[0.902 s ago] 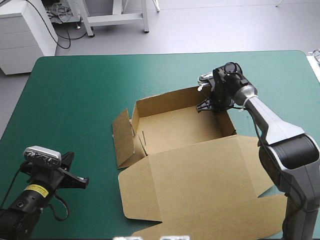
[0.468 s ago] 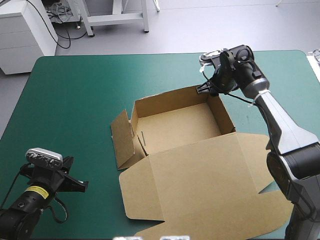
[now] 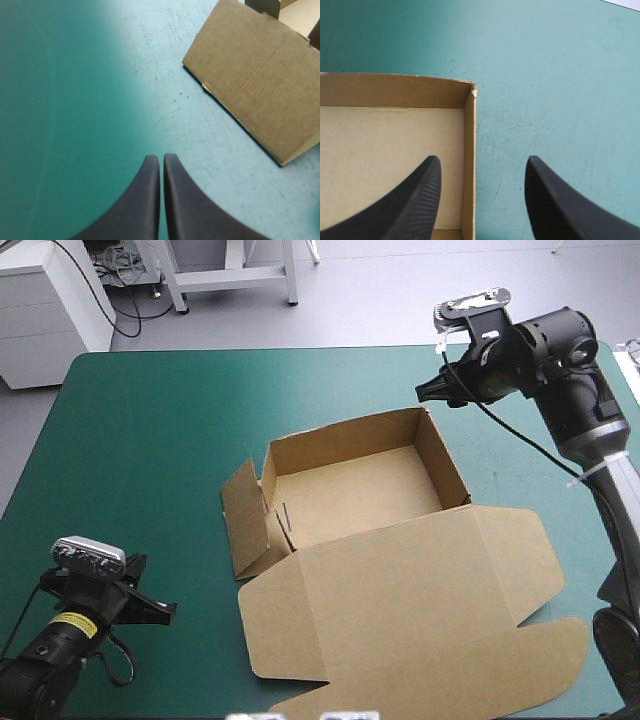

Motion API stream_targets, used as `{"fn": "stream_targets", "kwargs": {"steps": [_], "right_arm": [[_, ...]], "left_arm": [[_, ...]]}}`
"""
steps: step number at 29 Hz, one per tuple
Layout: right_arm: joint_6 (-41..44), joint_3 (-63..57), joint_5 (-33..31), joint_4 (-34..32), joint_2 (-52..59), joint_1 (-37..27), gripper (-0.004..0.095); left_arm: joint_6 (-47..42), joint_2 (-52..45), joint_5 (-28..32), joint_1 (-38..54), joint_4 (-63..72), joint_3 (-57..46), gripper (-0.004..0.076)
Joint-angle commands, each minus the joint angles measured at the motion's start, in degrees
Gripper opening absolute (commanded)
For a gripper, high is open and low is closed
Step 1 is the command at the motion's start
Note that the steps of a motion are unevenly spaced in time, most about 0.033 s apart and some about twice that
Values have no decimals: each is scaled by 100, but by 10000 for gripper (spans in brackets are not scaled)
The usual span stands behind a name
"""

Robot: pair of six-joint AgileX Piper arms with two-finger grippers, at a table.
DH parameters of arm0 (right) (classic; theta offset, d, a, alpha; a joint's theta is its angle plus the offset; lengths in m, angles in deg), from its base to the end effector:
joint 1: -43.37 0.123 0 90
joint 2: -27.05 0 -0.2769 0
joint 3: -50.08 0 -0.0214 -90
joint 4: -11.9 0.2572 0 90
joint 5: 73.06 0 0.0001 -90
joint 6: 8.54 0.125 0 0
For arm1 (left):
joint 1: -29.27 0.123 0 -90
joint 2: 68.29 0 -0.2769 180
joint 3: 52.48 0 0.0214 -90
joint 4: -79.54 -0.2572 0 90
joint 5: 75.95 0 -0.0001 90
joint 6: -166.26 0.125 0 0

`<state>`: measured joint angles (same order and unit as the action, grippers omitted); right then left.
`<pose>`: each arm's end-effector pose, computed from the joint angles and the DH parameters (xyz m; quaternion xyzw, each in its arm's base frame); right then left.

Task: Fold the box

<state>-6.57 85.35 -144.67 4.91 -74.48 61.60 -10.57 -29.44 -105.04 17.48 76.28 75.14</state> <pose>0.3518 0.1007 0.4255 -0.1289 0.9225 0.0030 0.3639 0.1474 -0.0272 0.2495 0.1274 0.8578 -0.0131 0.4978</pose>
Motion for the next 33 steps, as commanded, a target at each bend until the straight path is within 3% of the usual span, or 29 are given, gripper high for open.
{"fn": "stream_targets", "kwargs": {"steps": [1,10,19,29,31,33], "right_arm": [[16,155,-14,-243,174,-1,474],[16,92,-15,-238,-534,-1,474],[55,-997,-15,-223,-905,-195,474],[-286,-1383,360,573,-1328,-487,467],[-286,-1383,463,654,-1355,-487,427],[-286,-1383,433,647,-1355,-487,272]], "left_arm": [[11,5,364,17,-5,162,9],[11,5,364,17,121,162,9],[0,5,364,17,120,162,8],[39,5,364,17,120,162,8],[39,5,364,17,120,162,8],[39,5,364,17,120,162,8]]}}
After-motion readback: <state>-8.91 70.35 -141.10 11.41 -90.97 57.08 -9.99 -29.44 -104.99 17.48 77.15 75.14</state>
